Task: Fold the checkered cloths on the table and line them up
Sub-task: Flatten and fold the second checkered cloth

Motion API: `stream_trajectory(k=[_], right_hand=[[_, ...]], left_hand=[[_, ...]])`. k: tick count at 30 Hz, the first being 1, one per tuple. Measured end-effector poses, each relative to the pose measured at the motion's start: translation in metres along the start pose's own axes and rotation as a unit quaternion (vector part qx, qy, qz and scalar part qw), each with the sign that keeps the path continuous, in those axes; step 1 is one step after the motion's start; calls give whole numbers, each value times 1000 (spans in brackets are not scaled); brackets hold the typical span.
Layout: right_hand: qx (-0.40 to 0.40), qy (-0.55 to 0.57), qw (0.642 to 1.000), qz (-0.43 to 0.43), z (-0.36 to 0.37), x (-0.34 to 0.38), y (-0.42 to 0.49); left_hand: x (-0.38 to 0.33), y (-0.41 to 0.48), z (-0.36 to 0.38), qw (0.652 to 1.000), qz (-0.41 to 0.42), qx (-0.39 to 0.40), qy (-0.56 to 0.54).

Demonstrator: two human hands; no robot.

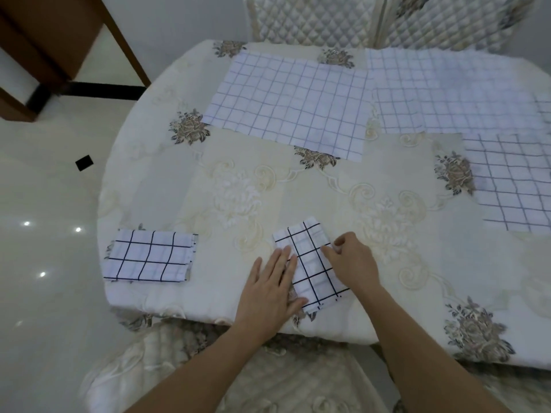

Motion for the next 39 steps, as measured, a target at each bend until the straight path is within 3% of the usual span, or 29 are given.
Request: stream_trajectory(k=[3, 7, 9, 11, 13, 15, 18, 19, 20, 22, 29, 33, 36, 39], right_hand=[[59, 30, 997, 33, 0, 4, 5], [103, 92, 990, 13, -2, 9, 5], [117, 149, 982, 12, -5, 10, 1], [129, 216, 968, 19, -11, 12, -6], [140, 293, 945, 34, -15, 14, -16], [145, 370, 916, 53, -21, 20, -29], [143, 433, 888, 55, -31, 31, -50], [140, 442, 884, 53, -34, 35, -57], [135, 451, 881, 52, -38, 39, -63], [115, 462, 878, 51, -46, 42, -74], [46, 463, 883, 56, -60, 38, -104], [-6, 457, 887, 64, -62, 31, -119], [-61, 412, 906, 75, -64, 24, -128], [-113, 324, 939, 39, -67, 26, -134]], left_hand=[[-1, 0, 0, 1000, 0, -10, -7], [3, -2, -7, 999, -6, -26, -44], [13, -5, -18, 989, -49, -54, -129], [27, -10, -32, 956, -117, -83, -254], [36, -12, -45, 908, -173, -92, -370], [40, -6, -48, 832, -234, -53, -500], [27, 0, -50, 625, -325, 31, -709], [20, 0, -56, 576, -333, 54, -744], [14, 1, -64, 555, -327, 70, -762], [9, 5, -80, 567, -311, 65, -760], [8, 12, -114, 719, -231, -55, -654], [-5, 4, -130, 781, -178, -97, -591], [-11, -2, -131, 807, -148, -105, -562], [-11, -14, -134, 810, -149, -121, -554]])
Point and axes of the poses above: each hand's wrist, its own y-axis towards the middle knuckle, its own z-axis out of the palm, x = y × z, the point moved 8 cm from there along y, towards the middle knuckle, and after that the axes turned 3 degrees about z, right-handed, at the moved point
